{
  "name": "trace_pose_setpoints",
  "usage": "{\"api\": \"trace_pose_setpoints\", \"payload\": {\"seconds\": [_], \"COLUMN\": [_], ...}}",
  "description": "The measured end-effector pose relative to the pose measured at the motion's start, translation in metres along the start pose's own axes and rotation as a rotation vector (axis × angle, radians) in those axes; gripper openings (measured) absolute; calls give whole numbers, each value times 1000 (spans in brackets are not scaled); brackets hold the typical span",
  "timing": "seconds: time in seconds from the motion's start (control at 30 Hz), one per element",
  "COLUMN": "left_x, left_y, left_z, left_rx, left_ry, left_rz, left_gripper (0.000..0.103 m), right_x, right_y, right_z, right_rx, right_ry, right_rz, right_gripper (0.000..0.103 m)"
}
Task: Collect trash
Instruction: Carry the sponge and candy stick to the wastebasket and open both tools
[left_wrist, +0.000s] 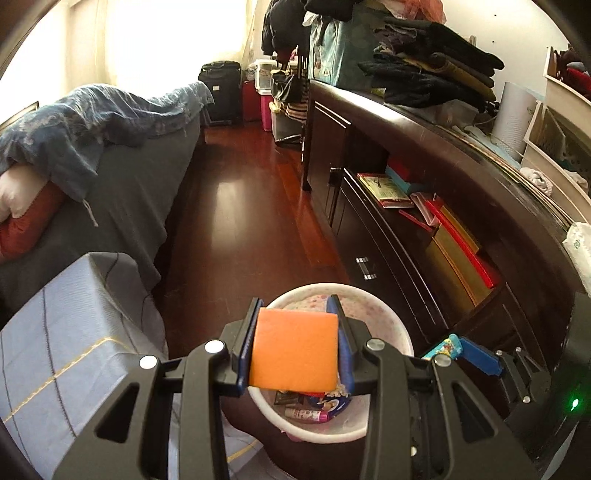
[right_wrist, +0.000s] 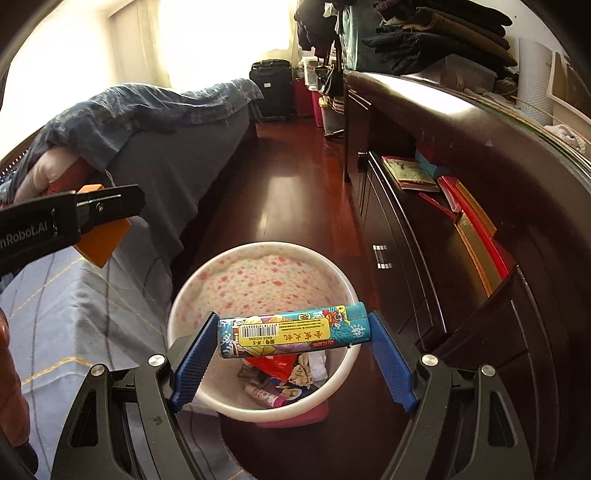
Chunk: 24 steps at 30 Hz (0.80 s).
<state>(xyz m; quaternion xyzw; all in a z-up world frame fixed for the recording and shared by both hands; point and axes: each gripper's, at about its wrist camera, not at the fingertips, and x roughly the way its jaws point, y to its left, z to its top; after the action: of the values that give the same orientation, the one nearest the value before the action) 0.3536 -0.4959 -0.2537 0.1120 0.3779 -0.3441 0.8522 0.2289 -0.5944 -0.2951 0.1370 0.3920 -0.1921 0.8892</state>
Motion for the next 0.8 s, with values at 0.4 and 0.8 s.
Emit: {"api": "trace_pose_setpoints", "payload": {"seconds": [0.4, 0.8], "left_x": [35, 57], "left_y": [3, 7], "left_z": [3, 2], "left_rx": [-1, -25], "left_ry": [45, 104], "left_rz": [-22, -36], "left_gripper": [36, 36], "right_x": [26, 39], "right_y": [7, 14], "right_z": [-2, -3], "right_rx": [-10, -6], "right_ry": [33, 57], "right_rz": [-19, -22], "right_gripper": [81, 81]}}
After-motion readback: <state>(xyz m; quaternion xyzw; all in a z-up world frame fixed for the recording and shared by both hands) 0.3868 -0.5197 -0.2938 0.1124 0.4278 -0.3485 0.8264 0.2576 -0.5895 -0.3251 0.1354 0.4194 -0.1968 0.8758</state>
